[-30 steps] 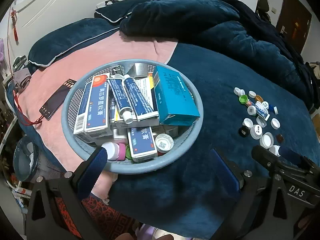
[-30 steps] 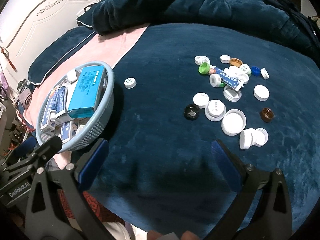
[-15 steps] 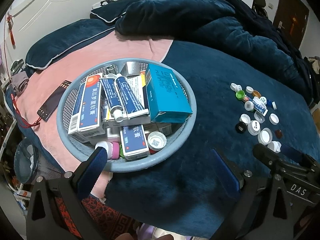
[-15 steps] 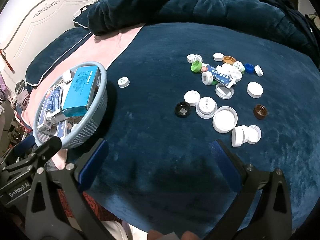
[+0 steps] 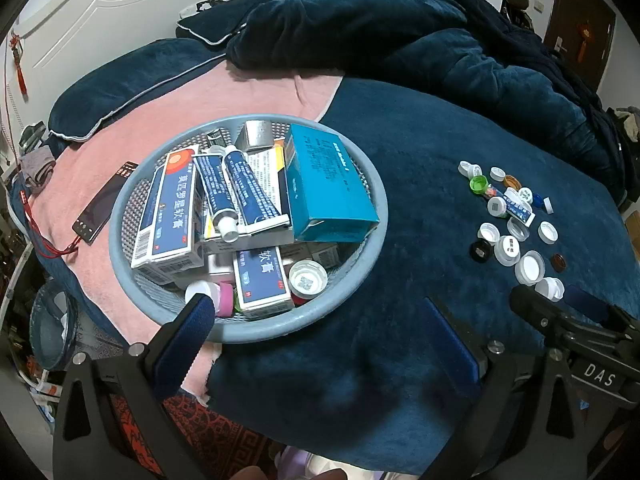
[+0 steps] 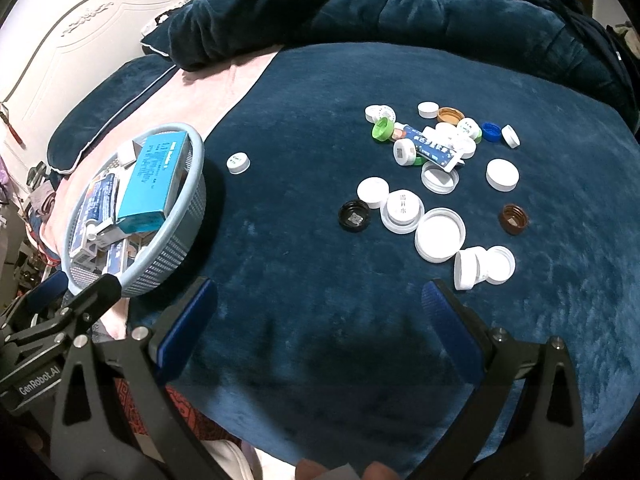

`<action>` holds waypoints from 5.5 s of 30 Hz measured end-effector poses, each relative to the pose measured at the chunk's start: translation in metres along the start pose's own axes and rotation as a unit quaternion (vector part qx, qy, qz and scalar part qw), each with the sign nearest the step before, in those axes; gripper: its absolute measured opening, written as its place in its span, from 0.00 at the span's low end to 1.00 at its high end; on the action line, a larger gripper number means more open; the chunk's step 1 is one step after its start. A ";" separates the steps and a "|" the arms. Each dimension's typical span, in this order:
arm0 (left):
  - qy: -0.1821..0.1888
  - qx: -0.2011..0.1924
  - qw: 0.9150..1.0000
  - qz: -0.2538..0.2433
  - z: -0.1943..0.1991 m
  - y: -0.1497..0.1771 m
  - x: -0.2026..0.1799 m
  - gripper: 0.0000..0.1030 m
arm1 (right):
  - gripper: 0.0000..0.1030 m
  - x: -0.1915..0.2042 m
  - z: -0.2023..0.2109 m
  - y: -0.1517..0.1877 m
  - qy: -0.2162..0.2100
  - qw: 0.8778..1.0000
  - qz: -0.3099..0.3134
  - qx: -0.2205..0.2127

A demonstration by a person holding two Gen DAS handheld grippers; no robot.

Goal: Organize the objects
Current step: 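Move both grippers from the basket back toward the cap pile, then grasp the white cap with green print beside the basket with the right gripper, then hold the green-printed cap in the right gripper while the left gripper grasps a black cap, then carry both caps over the grey basket and open both grippers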

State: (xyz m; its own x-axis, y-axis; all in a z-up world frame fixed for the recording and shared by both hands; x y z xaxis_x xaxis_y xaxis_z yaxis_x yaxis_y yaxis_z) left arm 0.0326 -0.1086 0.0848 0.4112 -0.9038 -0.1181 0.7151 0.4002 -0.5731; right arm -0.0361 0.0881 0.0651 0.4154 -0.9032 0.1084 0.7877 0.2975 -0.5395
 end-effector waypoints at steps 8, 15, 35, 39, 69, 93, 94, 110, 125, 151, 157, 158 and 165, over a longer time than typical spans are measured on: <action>0.005 0.003 1.000 -0.008 -0.003 0.002 -0.010 0.99 | 1.00 -0.006 -0.001 0.003 0.005 1.000 -0.003 0.004; 0.009 0.007 1.000 -0.014 -0.007 0.005 -0.019 0.99 | 1.00 -0.017 -0.002 0.006 0.011 1.000 -0.011 0.007; 0.028 0.046 0.998 0.037 -0.014 -0.099 -0.011 0.99 | 1.00 -0.007 -0.051 -0.081 -0.014 0.994 0.100 0.030; 0.013 0.051 0.998 0.037 -0.031 -0.125 -0.003 0.99 | 1.00 0.011 -0.088 -0.104 -0.025 0.984 0.171 0.047; 0.048 0.130 0.986 0.092 -0.074 -0.137 -0.016 0.99 | 0.51 0.087 -0.197 -0.112 -0.228 0.858 0.453 0.079; 0.067 0.164 0.981 -0.077 -0.065 -0.060 -0.113 0.99 | 0.30 -0.054 -0.024 -0.086 -0.056 0.975 0.203 0.066; 0.076 0.170 0.979 -0.082 -0.066 -0.051 -0.121 0.99 | 0.30 -0.065 -0.017 -0.075 -0.043 0.981 0.178 0.068; 0.080 0.132 0.972 -0.177 -0.133 0.009 -0.175 0.74 | 0.31 -0.148 -0.010 0.066 0.045 0.991 -0.111 0.068; 0.161 0.102 0.964 -0.188 -0.115 0.007 -0.193 0.29 | 0.32 -0.153 -0.018 0.079 0.023 0.983 -0.170 0.065; 0.090 0.013 0.995 0.039 0.000 -0.021 0.024 0.29 | 0.31 0.041 0.007 -0.014 -0.112 0.993 -0.015 -0.029; 0.058 0.018 0.992 0.108 -0.009 -0.021 0.084 0.29 | 0.31 0.112 -0.010 -0.028 -0.159 0.987 0.031 -0.015; 0.055 0.019 0.992 0.112 -0.011 -0.020 0.088 0.29 | 0.31 0.120 -0.013 -0.029 -0.163 0.986 0.034 -0.011; 0.040 0.028 0.992 0.114 -0.022 -0.019 0.095 0.29 | 0.31 0.141 -0.051 -0.035 -0.182 0.983 0.005 0.031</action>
State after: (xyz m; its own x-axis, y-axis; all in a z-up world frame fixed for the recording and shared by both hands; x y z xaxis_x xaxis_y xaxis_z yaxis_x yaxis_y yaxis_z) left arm 0.0453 -0.2058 0.0665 0.5219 -0.7966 -0.3050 0.6391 0.6020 -0.4786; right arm -0.0283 -0.0655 0.0571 0.5492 -0.7328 0.4018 0.8047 0.3340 -0.4907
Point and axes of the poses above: each gripper's, at about its wrist camera, not at the fingertips, and z roughly against the way its jaws point, x to its left, y to its underside, the point moved 4 cm from there along -z, roughly the way its jaws point, and after that the axes turned 7 degrees about z, right-handed, at the moved point
